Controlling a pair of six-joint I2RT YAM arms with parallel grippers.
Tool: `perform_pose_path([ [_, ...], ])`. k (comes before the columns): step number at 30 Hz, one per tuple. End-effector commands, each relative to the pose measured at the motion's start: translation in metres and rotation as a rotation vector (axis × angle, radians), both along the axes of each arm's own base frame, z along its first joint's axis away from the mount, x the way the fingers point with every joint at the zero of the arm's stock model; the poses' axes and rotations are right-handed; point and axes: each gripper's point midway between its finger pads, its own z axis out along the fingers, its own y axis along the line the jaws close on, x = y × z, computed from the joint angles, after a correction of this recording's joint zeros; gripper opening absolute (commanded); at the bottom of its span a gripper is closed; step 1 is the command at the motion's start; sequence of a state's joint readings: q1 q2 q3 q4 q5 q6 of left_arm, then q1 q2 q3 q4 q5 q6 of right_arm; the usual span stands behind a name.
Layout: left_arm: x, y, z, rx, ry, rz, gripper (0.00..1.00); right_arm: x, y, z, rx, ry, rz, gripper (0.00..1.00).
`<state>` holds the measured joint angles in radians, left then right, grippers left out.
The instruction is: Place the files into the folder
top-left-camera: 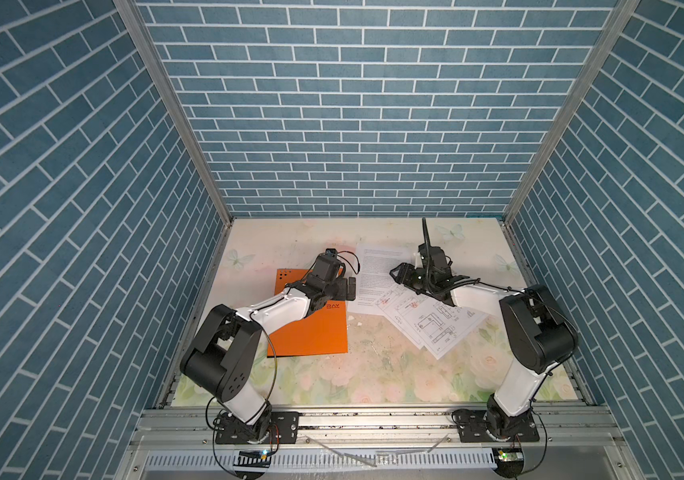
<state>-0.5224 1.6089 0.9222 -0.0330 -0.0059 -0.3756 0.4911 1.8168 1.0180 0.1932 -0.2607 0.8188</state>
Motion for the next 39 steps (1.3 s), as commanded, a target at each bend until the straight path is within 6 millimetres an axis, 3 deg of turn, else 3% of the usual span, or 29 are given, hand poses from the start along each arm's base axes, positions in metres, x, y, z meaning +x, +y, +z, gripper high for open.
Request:
perform_pose_path([
  [1,-0.007,0.007,0.001,0.012,0.002,0.015,1.0,0.006,0.023,0.008,0.047,0.047,0.008,0.6],
  [8,-0.009,0.01,0.002,0.012,0.0,0.025,1.0,0.005,0.048,-0.007,0.071,0.118,0.028,0.58],
  [13,-0.011,0.011,0.0,0.009,0.007,0.025,1.0,-0.008,0.05,-0.021,0.042,0.179,0.041,0.57],
  [19,-0.013,0.008,-0.003,-0.002,0.017,0.011,1.0,-0.033,0.033,-0.046,-0.053,0.26,0.057,0.57],
  [30,-0.015,0.005,-0.006,-0.011,0.033,-0.003,1.0,-0.082,-0.01,-0.075,-0.254,0.353,0.119,0.57],
  [39,-0.016,-0.003,-0.01,-0.029,0.057,-0.03,0.99,-0.112,-0.046,-0.083,-0.381,0.379,0.159,0.57],
])
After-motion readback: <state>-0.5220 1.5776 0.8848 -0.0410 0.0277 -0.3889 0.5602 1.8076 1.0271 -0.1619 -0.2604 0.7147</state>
